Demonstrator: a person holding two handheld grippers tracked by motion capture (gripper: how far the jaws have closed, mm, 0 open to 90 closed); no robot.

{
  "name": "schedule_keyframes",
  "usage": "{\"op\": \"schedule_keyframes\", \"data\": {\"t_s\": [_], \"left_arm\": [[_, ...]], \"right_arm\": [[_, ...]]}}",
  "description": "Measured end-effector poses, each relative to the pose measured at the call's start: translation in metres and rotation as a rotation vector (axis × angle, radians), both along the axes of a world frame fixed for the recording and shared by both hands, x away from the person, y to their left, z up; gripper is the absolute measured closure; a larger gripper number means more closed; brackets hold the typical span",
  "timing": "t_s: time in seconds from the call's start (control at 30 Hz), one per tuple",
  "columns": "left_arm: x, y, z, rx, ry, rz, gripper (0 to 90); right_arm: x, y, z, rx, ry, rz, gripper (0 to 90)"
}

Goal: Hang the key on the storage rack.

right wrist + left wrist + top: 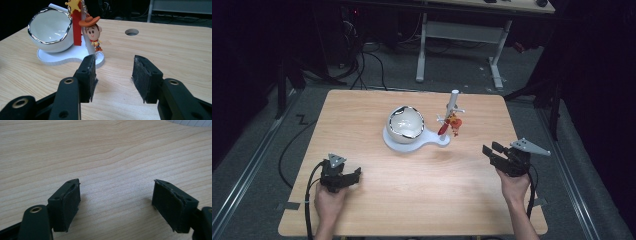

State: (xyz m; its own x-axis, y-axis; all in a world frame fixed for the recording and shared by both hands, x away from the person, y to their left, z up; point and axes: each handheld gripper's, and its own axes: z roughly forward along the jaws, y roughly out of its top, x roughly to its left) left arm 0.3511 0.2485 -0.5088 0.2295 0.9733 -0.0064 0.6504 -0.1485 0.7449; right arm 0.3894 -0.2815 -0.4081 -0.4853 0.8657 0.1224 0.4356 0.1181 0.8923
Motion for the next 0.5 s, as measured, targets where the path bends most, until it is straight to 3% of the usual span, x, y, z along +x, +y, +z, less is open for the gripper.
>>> {"op": "schedule_keyframes", "data": {"t_s": [0.5], "left_arm": [[0.0,-0.0001,0.0,0.001,0.0,0.0,23.2]], "right_arm": [[-0.0102,-0.0114,-0.0059,0.019,-0.007,-0.022,53.2]]}}
